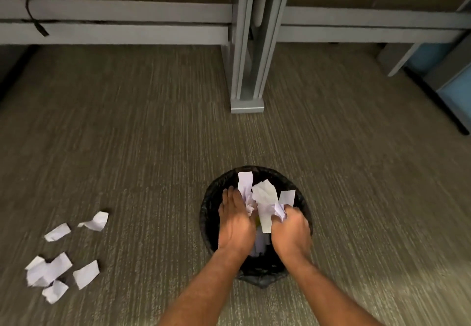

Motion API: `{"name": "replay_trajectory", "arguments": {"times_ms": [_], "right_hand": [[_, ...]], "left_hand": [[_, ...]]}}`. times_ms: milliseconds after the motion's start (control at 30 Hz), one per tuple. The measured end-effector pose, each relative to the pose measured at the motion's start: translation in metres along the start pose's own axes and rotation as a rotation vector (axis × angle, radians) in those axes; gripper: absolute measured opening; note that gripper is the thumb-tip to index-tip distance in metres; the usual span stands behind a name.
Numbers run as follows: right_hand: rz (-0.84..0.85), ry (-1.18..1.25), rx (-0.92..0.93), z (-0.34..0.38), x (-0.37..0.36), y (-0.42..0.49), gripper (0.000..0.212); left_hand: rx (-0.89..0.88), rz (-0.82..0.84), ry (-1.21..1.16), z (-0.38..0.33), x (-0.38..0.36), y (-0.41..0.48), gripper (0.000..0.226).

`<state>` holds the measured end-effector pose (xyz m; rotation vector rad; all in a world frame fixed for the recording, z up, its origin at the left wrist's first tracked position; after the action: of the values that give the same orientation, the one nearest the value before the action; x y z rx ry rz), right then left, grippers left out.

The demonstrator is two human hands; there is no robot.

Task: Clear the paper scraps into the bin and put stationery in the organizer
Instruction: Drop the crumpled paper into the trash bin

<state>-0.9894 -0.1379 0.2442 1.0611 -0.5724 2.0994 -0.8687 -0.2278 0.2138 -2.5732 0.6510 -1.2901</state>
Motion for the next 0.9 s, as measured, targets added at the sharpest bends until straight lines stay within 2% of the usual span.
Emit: {"name": "replay_trajectory", "arguments": {"times_ms": [67,167,300,567,900], "right_hand": [[0.053,-0.009,-0.01,-0.004,-0.008,-0.001,0.014],[0.14,0.023,0.0,-0.004,-0.021,-0.004,0.032],[0.157,0.062,0.043,0.006,-0.025,-0.014,0.052],[0.136,0.006,0.344,0.066,-0.012,-0.046,0.055],[0.129,-0.066,0.605,0.191,0.007,-0.134,0.057]], "left_hand": [[-0.046,-0.007,0.142,0.006,-0.005,0.001,0.072],[-0.125,-0.047,0.298,0.011,-0.006,-0.002,0.074],[-0.173,-0.062,0.393,0.017,0.0,-0.006,0.073],[-0.225,-0.193,0.421,0.024,0.053,-0.034,0.067],[-0.218,-0.337,0.369,0.078,0.205,-0.105,0.063]]}}
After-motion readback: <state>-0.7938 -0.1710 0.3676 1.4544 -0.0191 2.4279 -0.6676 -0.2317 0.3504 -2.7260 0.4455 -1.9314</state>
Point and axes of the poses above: each hand's wrist, its own y-axis towards the middle knuckle, its own x-axis out of the back of the hand, z = x × y, the point moved 7 cm from there along y, towards the middle knuckle, and after that the axes turned 11 degrees about x, right-handed, at the moved point
